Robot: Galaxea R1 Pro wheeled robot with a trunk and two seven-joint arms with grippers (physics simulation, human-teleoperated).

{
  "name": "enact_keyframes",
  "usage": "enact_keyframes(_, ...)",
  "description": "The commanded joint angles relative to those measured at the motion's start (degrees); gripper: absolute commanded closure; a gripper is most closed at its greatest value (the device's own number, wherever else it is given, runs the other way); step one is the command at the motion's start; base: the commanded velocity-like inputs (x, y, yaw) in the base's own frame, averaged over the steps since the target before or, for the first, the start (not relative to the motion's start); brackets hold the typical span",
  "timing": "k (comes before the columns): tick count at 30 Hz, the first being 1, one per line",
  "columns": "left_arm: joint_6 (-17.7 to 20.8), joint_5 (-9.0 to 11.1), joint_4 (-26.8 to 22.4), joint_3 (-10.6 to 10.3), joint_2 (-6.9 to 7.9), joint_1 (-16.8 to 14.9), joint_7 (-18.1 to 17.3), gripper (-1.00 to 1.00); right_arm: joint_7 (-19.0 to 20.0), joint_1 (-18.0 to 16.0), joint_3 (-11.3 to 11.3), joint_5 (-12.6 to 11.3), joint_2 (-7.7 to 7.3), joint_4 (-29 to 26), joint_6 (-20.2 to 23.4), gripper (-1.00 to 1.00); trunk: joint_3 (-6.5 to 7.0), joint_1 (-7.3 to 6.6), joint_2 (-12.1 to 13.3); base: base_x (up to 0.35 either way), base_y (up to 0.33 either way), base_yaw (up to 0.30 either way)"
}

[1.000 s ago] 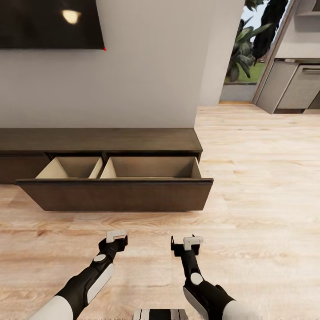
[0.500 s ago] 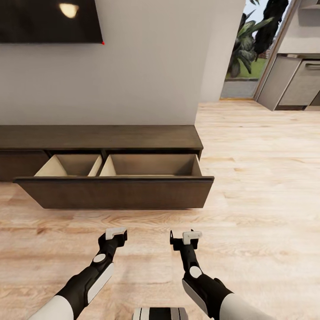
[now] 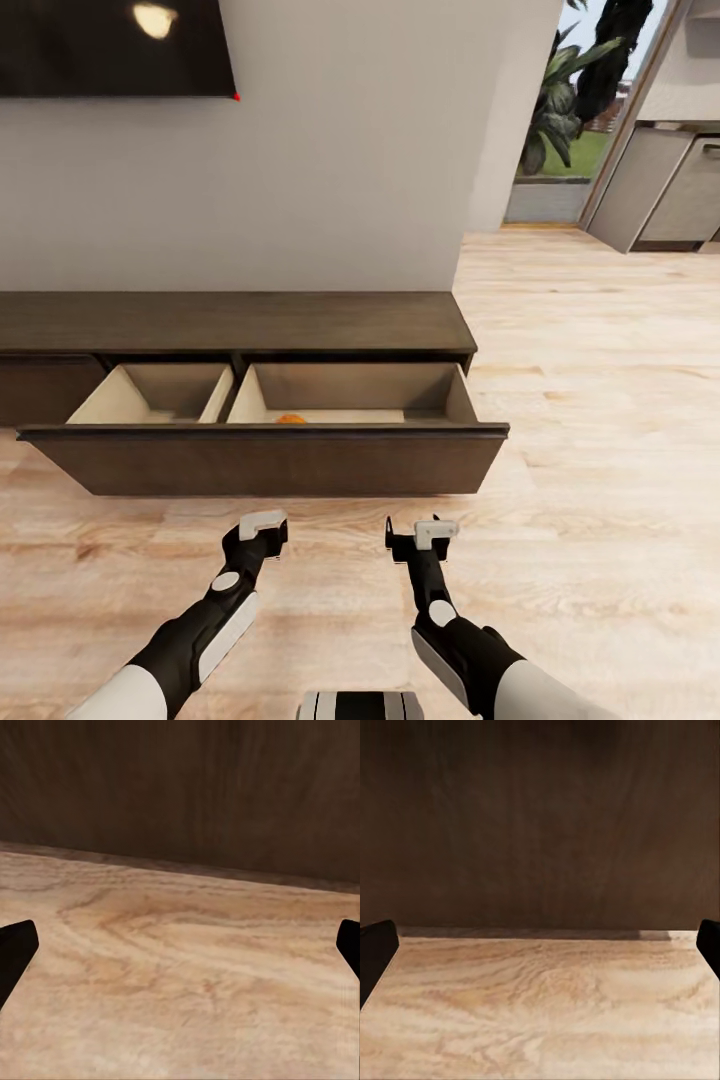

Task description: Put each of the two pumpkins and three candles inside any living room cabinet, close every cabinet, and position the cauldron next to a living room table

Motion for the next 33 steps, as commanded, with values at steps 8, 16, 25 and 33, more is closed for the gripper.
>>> enact_keyframes(8, -0.44, 0.61, -0.04, -0.33, 0.09, -0.07, 0.47, -1.0, -0.57, -0.08, 0.4, -2.76, -0.03, 0.16, -0.53, -1.0, -0.04, 0.01, -0.02, 0.166, 0.084, 0.0)
enact_keyframes(16, -0.37, 0.61, -0.02, -0.4, 0.17, -0.07, 0.44, -1.0, -0.61, -0.09, 0.41, -3.12, -0.03, 0.17, -0.54, -1.0, -0.04, 0.01, -0.02, 0.151, 0.054, 0.0)
enact_keyframes(25, -0.11, 0.61, -0.02, -0.53, 0.25, -0.07, 0.31, -1.0, -0.6, -0.09, 0.4, -3.13, -0.03, 0.17, -0.46, -1.0, -0.04, 0.01, -0.02, 0.191, -0.03, 0.0)
enact_keyframes(33, -0.09, 0.61, -0.03, -0.56, 0.3, -0.07, 0.35, -1.0, -0.6, -0.09, 0.4, -3.22, -0.05, 0.17, -0.45, -1.0, -0.04, 0.01, -0.02, 0.263, 0.086, 0.0)
